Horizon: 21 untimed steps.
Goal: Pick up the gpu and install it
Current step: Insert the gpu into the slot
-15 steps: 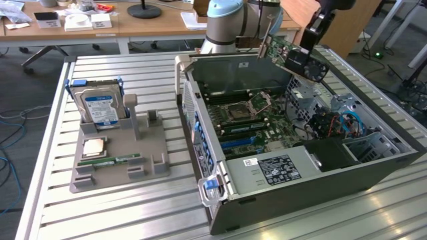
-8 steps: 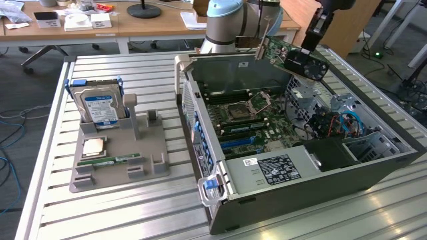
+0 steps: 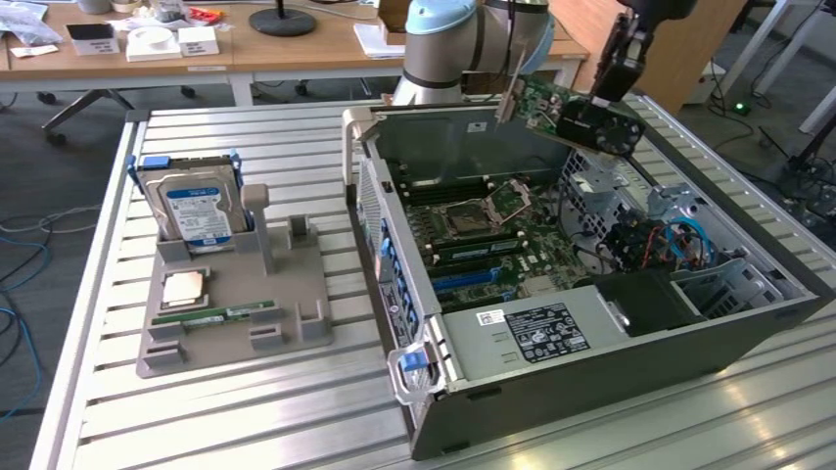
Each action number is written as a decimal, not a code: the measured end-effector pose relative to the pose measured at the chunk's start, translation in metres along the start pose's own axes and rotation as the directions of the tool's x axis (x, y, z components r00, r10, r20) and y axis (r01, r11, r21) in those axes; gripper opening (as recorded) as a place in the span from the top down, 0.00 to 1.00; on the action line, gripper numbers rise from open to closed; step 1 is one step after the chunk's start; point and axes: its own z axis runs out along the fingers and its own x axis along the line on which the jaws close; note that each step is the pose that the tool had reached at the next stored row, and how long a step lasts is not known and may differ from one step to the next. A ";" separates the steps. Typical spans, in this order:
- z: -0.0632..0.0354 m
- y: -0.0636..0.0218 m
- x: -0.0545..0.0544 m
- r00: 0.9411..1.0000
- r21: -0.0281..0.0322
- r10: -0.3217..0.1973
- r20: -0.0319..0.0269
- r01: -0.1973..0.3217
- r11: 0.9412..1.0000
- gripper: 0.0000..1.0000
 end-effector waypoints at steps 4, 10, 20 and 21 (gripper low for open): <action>0.0000 0.0000 0.000 0.997 -0.002 -0.072 -0.004 0.072 0.997 0.74; 0.0000 0.0000 0.000 0.984 -0.006 -0.178 -0.009 0.178 0.984 0.74; 0.0001 0.0000 0.000 0.941 -0.012 -0.338 -0.016 0.338 0.941 0.74; 0.0000 0.0000 0.000 0.936 -0.013 -0.352 -0.016 0.352 0.936 0.74</action>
